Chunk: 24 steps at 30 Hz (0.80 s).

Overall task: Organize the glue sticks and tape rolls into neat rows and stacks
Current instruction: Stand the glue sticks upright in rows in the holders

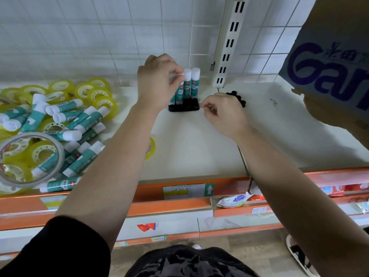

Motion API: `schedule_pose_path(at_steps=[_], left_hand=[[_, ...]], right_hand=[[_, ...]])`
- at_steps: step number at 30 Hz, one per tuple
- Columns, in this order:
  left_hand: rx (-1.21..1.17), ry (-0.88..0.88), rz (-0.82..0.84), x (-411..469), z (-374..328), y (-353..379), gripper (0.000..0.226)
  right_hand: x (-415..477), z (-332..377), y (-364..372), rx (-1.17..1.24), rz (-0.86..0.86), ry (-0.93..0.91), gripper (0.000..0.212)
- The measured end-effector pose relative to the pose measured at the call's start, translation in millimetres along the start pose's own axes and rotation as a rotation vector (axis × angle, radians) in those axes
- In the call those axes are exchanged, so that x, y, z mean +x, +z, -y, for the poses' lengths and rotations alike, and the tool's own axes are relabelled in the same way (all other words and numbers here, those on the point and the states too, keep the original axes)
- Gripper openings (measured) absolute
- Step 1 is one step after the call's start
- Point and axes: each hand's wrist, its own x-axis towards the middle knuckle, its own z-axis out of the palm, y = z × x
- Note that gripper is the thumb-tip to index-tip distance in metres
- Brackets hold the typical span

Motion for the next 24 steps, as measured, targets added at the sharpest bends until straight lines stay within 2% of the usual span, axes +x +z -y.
schedule_pose_path(at_steps=[4,9,16,21,24], left_hand=[[0.061,-0.021,0.09,6,-3,-7,0.025],[-0.069,-0.012,0.125,-14,-3,-38,0.046],[-0.099,-0.108,0.095,-76,23,-128,0.024],[0.078,-0.11,0.021,-117,44,-172,0.015],[0.151,-0.084,0.018,-133,53,-182,0.018]], right_hand=[[3,6,-1,0.035,-0.041,-0.03,0.014],[12,31,-7,0.074,-0.06,-0.065,0.017],[17,97,19,0.205,-0.028,-0.177,0.017],[12,149,46,0.283,0.024,-0.257,0.017],[6,168,58,0.269,0.091,-0.291,0.017]])
